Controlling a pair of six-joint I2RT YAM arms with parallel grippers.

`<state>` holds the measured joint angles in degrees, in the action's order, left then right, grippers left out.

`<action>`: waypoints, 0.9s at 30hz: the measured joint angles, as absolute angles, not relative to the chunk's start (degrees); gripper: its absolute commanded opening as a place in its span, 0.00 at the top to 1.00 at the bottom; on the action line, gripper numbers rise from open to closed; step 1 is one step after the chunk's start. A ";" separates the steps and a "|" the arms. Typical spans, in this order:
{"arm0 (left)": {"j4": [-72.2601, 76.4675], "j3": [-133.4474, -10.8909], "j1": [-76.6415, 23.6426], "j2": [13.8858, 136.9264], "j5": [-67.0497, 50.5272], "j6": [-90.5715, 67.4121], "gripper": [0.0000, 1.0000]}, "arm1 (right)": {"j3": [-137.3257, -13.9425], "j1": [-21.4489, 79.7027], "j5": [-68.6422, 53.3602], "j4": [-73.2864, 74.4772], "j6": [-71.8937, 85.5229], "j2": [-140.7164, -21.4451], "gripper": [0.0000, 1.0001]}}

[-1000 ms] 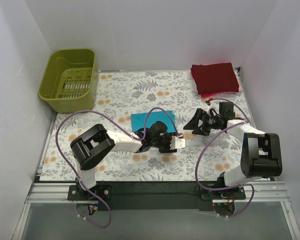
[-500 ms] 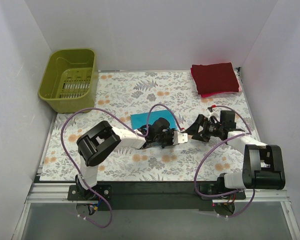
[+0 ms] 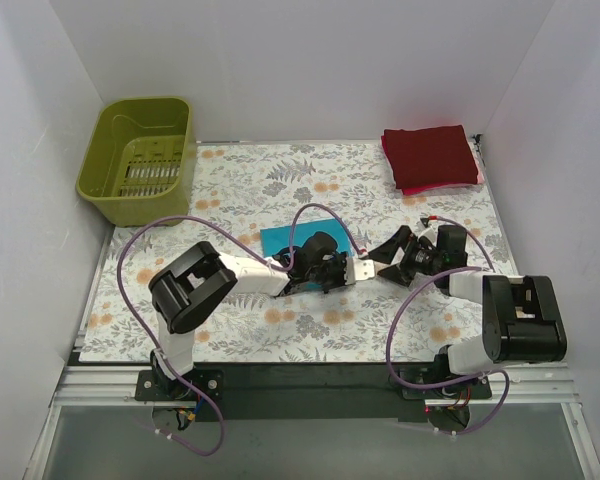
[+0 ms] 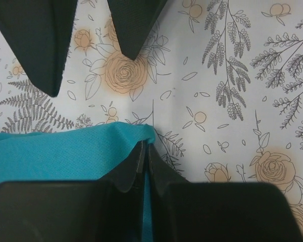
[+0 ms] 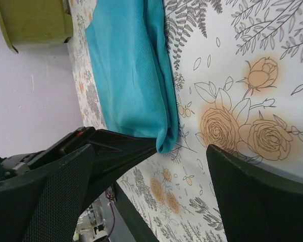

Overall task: Fold and stack the t-shirts
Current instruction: Neatly place the folded tshirt to the corner

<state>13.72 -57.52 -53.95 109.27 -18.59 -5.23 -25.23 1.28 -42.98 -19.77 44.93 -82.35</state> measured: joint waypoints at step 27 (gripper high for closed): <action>13.58 -57.49 -52.82 103.15 -19.77 -7.90 1.00 | -30.59 16.16 -31.83 -51.59 71.00 -106.17 0.32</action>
